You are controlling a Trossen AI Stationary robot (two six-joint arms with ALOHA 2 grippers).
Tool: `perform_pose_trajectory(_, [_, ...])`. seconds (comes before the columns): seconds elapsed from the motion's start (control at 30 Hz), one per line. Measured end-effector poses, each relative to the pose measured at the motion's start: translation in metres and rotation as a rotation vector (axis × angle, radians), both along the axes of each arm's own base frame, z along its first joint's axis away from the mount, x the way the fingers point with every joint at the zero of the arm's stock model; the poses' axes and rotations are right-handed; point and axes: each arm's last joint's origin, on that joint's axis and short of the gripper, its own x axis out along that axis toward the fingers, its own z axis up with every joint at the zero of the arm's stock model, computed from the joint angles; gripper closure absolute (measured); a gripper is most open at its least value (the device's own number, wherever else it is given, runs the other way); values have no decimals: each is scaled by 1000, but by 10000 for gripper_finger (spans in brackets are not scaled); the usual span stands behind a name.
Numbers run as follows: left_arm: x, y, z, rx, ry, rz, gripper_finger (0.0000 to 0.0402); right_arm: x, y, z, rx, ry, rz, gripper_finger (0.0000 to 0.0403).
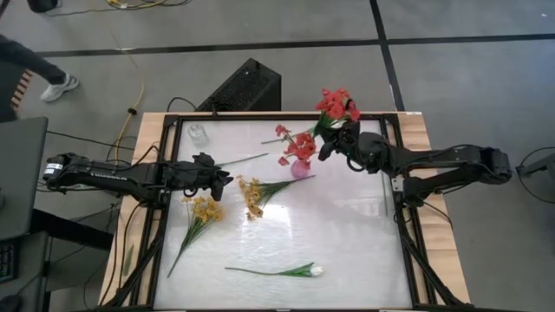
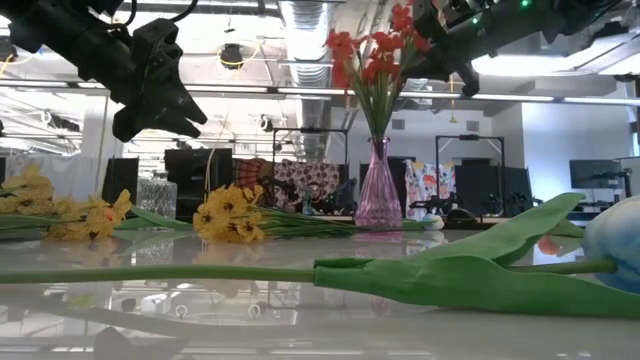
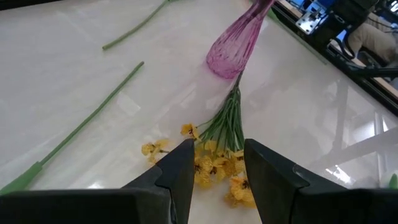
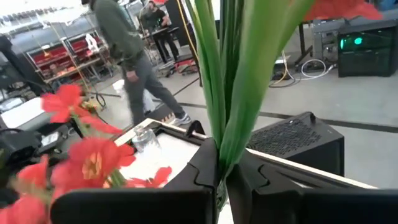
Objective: Sort flowers into vase by color
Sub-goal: Put the red flower into the violet vase
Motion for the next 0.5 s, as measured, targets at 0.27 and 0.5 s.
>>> perform_pose_trajectory(0.27, [0, 0, 0, 0, 0, 0, 274, -3, 1, 5, -46, 15, 8, 361])
perform_pose_trajectory(0.5, [0, 0, 0, 0, 2, 0, 274, -3, 1, 5, -48, 17, 11, 361])
